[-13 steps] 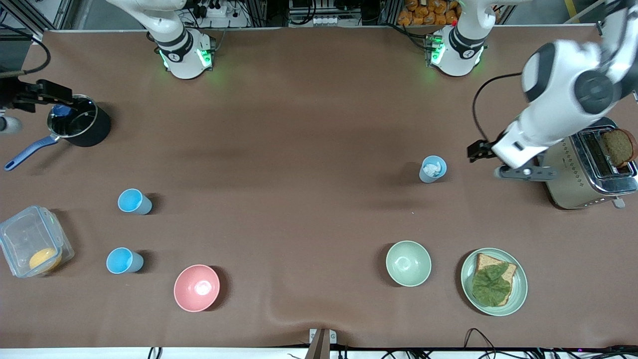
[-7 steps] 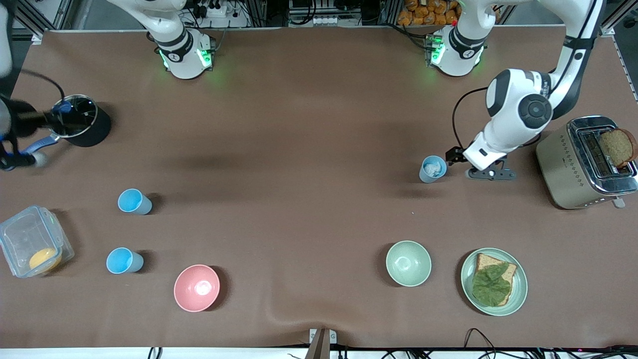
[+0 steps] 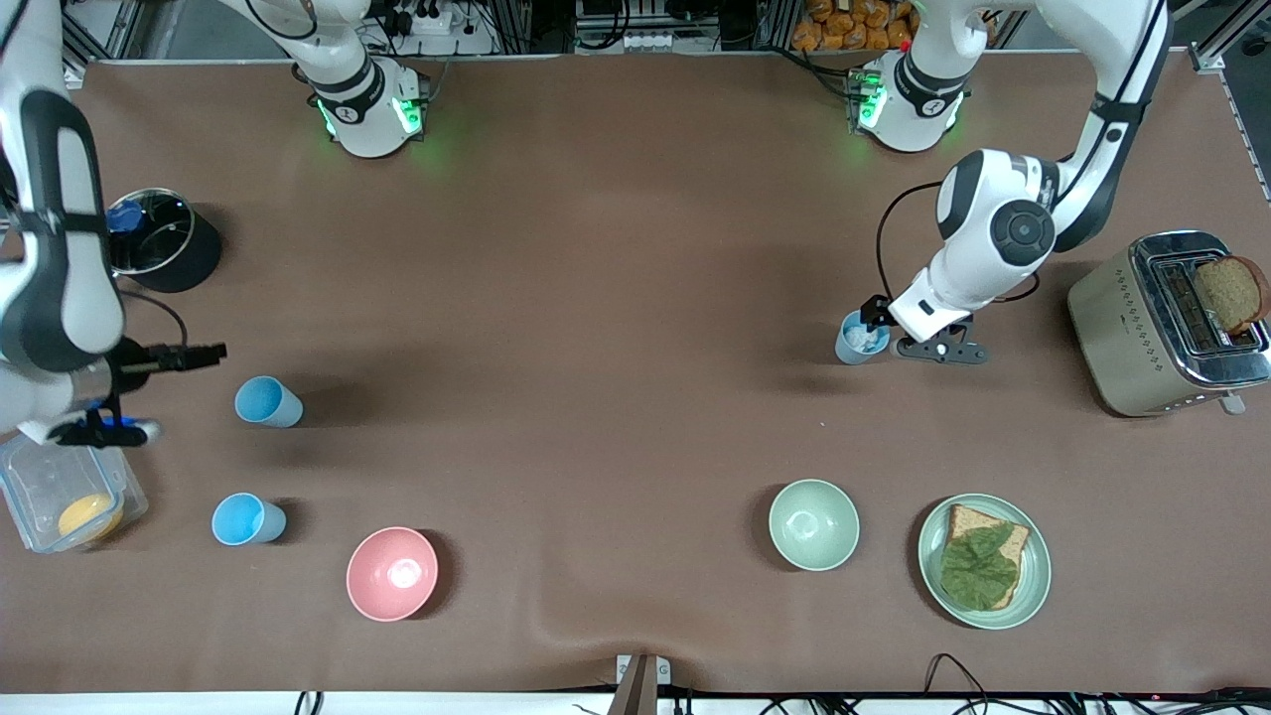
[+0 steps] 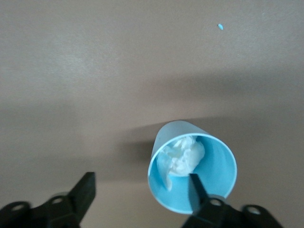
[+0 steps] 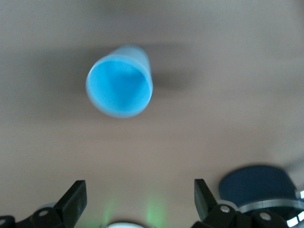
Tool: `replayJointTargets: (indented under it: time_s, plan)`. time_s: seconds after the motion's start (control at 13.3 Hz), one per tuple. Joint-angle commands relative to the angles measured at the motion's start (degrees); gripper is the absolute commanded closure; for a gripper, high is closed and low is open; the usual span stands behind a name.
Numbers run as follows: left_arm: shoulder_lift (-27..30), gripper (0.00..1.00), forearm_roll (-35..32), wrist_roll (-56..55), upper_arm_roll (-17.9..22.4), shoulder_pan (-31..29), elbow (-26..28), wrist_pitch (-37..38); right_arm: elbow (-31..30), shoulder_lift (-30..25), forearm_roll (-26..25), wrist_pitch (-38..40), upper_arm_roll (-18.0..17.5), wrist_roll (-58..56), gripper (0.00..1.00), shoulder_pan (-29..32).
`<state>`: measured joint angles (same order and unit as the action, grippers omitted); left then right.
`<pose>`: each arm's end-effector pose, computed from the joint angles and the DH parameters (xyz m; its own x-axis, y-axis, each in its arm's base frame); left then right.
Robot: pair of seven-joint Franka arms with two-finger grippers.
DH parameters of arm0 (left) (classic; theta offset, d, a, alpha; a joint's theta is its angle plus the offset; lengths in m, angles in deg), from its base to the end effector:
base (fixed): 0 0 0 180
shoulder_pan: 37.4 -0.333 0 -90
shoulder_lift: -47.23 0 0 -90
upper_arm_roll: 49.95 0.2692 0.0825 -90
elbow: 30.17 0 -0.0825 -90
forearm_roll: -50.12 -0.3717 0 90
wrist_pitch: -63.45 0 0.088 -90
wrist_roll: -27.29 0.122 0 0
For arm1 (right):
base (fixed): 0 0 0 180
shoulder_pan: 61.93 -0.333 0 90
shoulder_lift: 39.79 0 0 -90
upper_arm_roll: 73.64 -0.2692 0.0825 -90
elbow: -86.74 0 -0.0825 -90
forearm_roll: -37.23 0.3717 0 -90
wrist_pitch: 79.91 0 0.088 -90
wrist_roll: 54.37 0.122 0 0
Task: Stack blue cups with both arms
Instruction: 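Grasp the blue cup with the left gripper while the right gripper reaches another cup, then carry the cup toward table center while the right gripper grasps its cup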
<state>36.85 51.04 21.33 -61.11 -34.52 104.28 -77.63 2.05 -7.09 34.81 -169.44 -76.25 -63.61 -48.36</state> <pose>0.4760 -0.1224 0.2008 0.9897 -0.1268 -0.0668 -0.1245 -0.9915 0.0374 0.5911 -0.1226 0.2685 0.8865 -0.0034 -0.4628 -0.0362 -0.9974 -0.0622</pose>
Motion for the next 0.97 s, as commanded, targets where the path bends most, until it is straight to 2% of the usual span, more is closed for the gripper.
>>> replayJointTargets:
  time_s: [0.0, 0.07, 0.15, 0.45, 0.75, 0.9]
  plan:
    - [-1.9, 0.51, 1.1, 0.8, -0.4, -0.2, 0.3, -3.1, 1.5, 4.4, -0.7, -5.8, -0.9, -0.5, 0.0, 1.6]
    - [-2.5, 0.72, 1.1, 0.8, -0.4, -0.1, 0.2, -3.3, 1.5, 5.8, -0.5, -7.5, -1.0, -0.6, 0.0, 2.2]
    - [-2.8, 1.0, 1.1, 0.3, -0.6, 0.0, -0.1, -3.3, 1.5, 6.3, -0.4, -8.4, -1.0, -1.1, 0.0, 2.2]
    - [-3.2, 1.0, 1.2, -2.5, -3.3, -0.1, -1.6, -2.9, 1.3, 7.2, -0.4, -9.4, -1.0, -1.2, 0.0, 1.6]
    - [-3.2, 1.0, 1.3, -15.7, -12.8, 0.3, -5.6, -2.5, -2.0, 7.6, -0.4, -13.7, -1.1, -1.3, 0.0, 2.1]
    - [-6.7, 1.0, 1.2, -24.9, -18.6, 2.8, -10.1, -2.4, -2.7, 7.8, -0.3, -18.3, -1.1, -1.2, 0.0, 1.6]
